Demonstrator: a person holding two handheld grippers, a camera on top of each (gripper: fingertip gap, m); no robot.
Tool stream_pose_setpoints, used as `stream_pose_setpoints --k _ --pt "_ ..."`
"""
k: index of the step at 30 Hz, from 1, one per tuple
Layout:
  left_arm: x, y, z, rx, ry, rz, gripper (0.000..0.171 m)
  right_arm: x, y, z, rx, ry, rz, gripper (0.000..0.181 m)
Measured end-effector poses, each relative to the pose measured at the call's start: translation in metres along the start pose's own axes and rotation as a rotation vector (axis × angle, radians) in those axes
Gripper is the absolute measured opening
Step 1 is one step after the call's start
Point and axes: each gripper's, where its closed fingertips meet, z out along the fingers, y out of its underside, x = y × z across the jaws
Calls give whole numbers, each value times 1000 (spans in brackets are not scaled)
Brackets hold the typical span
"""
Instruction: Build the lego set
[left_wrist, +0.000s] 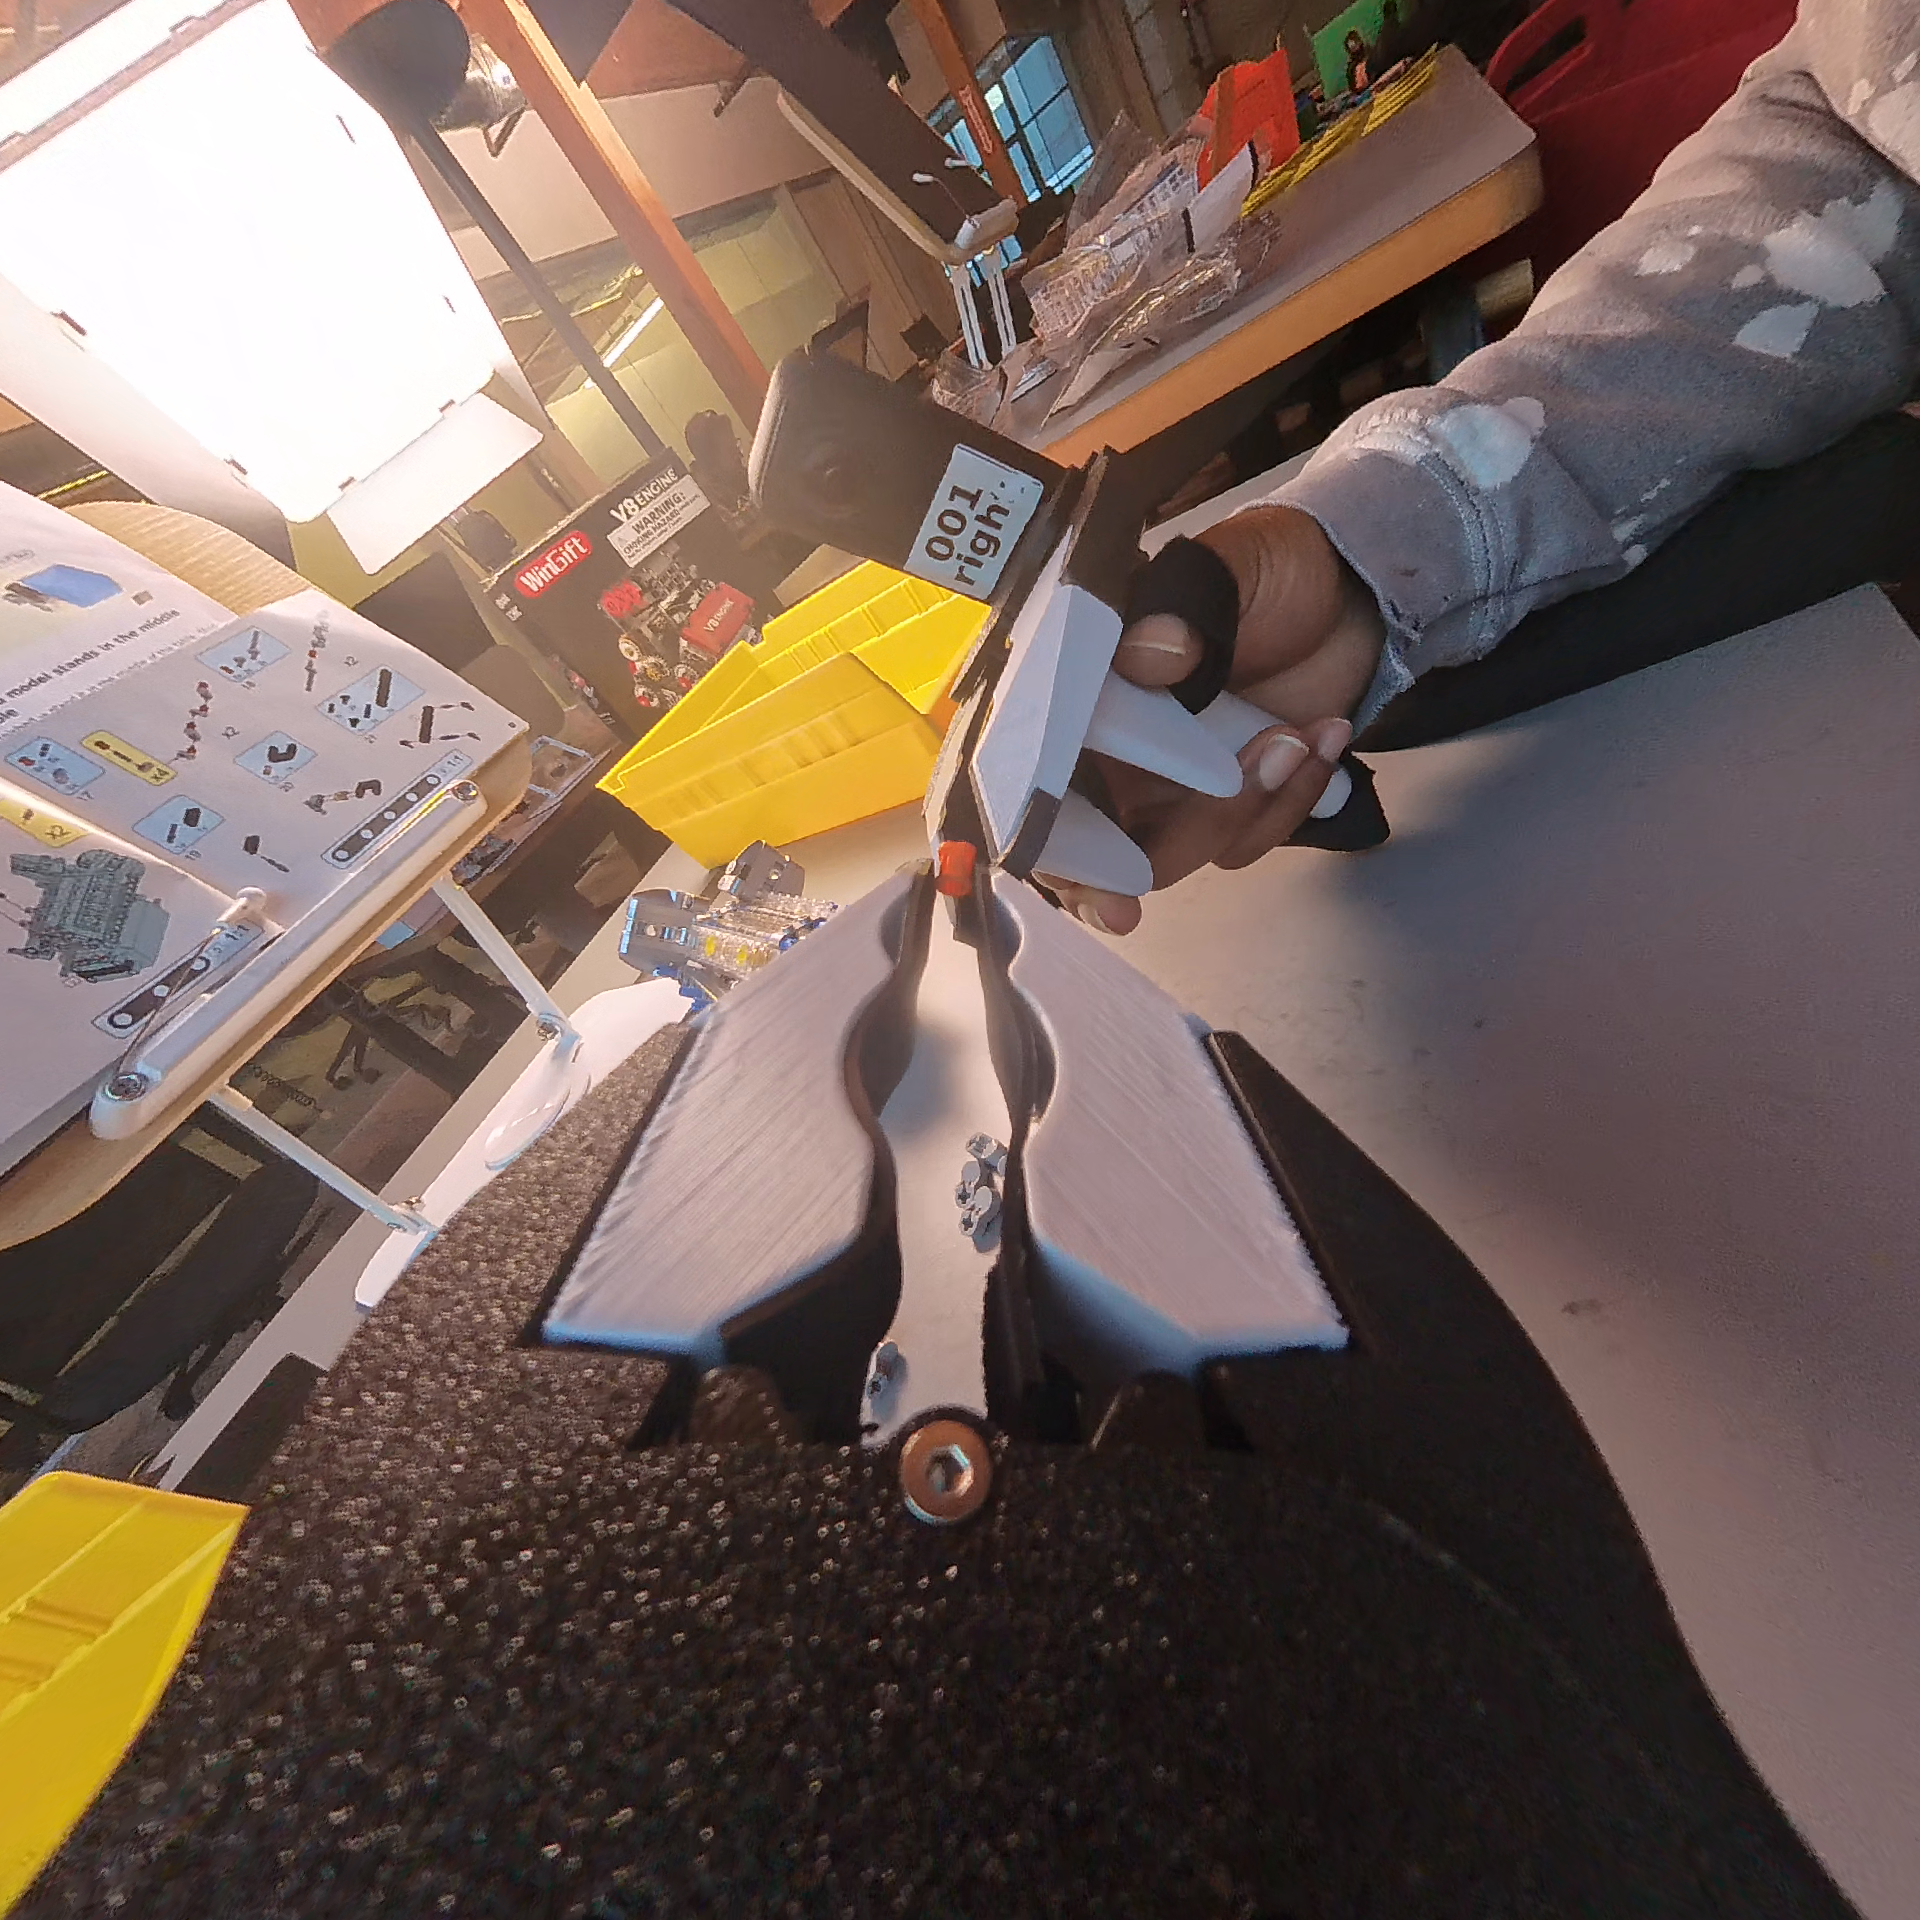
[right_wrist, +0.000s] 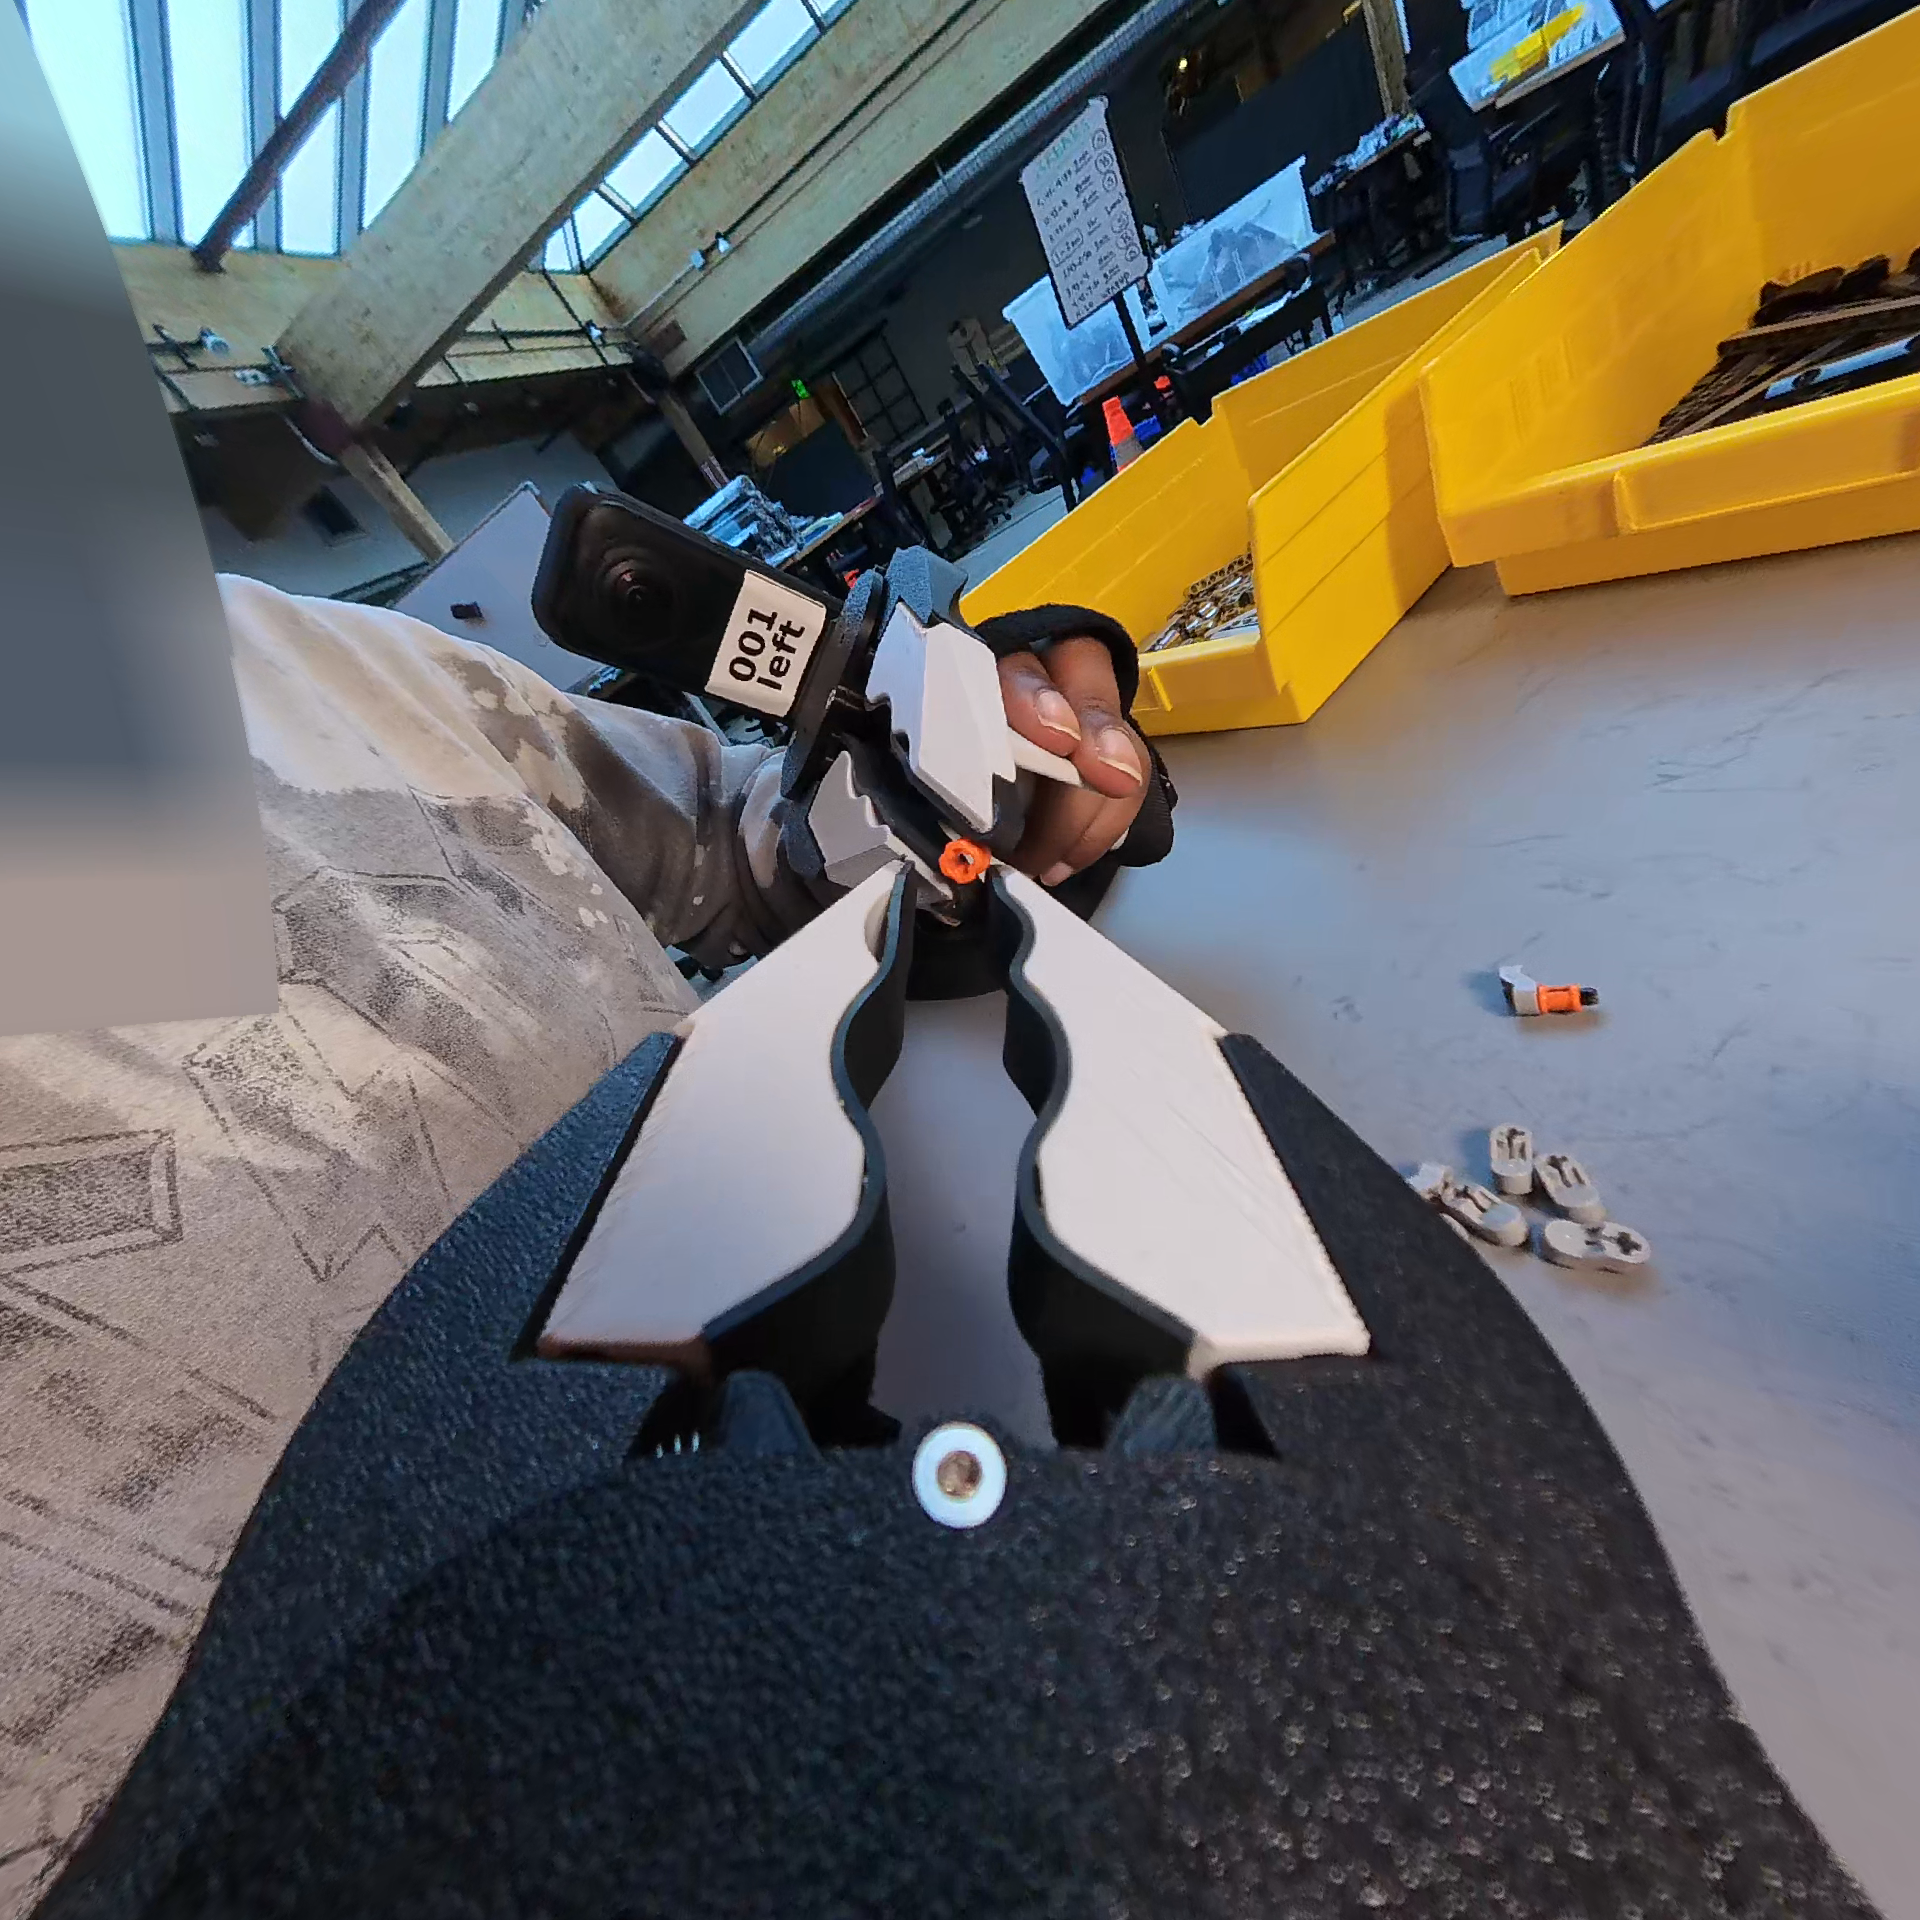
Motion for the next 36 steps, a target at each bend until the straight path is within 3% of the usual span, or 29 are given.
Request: stream_pose_setpoints --k 21,36 --pt "-2 2 -2 -15 6 -15 5 3 1 0 10 6 9 11" --pt "-8 13 -1 -103 -33 58 5 16 -4 -4 31 121 -24 7"
